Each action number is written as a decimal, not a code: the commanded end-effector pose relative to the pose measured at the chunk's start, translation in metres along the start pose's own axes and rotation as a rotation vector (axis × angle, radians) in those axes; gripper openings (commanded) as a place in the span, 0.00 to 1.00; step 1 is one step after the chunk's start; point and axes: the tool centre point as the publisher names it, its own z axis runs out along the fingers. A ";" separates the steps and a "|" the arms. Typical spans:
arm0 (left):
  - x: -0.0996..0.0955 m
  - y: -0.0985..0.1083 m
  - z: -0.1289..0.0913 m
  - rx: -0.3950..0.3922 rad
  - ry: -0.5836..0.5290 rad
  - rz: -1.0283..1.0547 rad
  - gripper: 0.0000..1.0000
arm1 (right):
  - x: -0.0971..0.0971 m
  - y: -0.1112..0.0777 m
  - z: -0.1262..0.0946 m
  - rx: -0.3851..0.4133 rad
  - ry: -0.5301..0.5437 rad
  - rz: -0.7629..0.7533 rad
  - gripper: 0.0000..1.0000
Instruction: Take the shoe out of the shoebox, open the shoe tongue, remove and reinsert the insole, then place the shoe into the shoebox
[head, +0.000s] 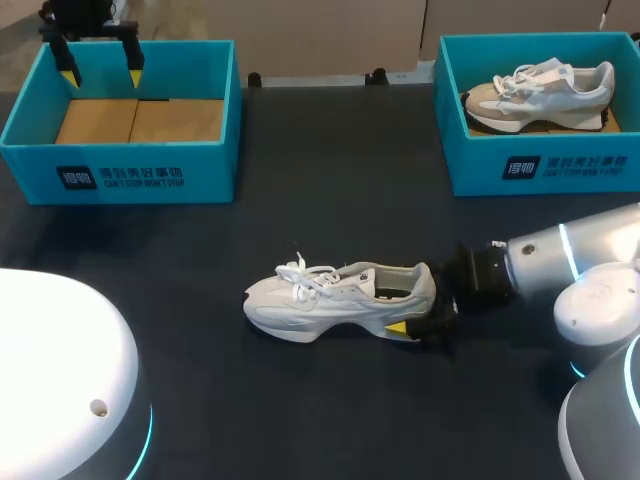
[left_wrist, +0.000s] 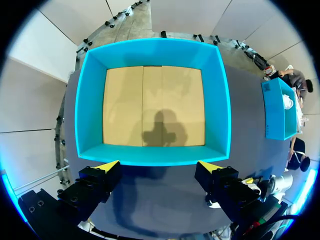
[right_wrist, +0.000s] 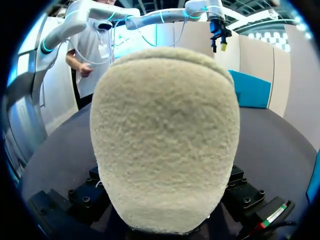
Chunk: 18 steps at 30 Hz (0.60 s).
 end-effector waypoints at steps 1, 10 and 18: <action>0.000 0.000 -0.001 -0.001 -0.001 0.000 1.00 | 0.000 0.000 0.006 0.004 -0.005 0.000 0.00; 0.000 0.000 -0.001 -0.001 -0.001 0.000 1.00 | 0.001 0.000 0.007 -0.001 -0.012 0.001 0.00; 0.000 0.000 -0.001 -0.001 -0.001 0.000 1.00 | 0.001 0.000 0.007 -0.001 -0.012 0.001 0.00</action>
